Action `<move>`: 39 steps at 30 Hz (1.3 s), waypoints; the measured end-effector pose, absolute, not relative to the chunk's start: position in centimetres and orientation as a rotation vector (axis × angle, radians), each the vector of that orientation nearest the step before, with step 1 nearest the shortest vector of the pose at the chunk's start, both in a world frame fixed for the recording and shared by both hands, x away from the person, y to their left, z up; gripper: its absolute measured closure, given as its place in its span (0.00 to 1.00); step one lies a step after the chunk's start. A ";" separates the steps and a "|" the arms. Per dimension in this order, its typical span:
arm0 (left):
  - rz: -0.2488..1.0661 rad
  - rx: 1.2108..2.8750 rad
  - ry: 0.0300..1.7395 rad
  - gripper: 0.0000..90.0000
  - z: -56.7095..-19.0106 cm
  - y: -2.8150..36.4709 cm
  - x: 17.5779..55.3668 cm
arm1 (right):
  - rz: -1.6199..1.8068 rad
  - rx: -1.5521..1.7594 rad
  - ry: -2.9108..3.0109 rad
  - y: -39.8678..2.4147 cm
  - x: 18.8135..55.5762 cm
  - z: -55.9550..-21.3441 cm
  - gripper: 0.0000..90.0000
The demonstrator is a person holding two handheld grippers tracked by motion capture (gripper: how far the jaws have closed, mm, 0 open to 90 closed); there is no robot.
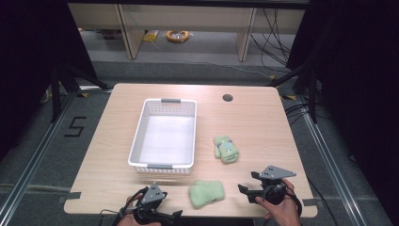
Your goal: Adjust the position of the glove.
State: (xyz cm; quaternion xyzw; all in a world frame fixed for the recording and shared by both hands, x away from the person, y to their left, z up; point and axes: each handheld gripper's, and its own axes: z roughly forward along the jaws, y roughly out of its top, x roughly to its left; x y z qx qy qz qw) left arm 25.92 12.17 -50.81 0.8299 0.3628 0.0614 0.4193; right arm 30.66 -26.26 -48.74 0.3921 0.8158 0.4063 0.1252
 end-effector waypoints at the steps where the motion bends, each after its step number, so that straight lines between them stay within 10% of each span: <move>1: 0.154 2.081 0.910 0.18 -50.8 12.2 25.9 | 1.184 1.142 2.377 -26.3 30.7 -48.7 0.30; 39: 0.076 2.066 0.885 0.20 -50.5 9.0 26.6 | 1.172 0.920 2.523 -21.7 31.6 -47.8 0.50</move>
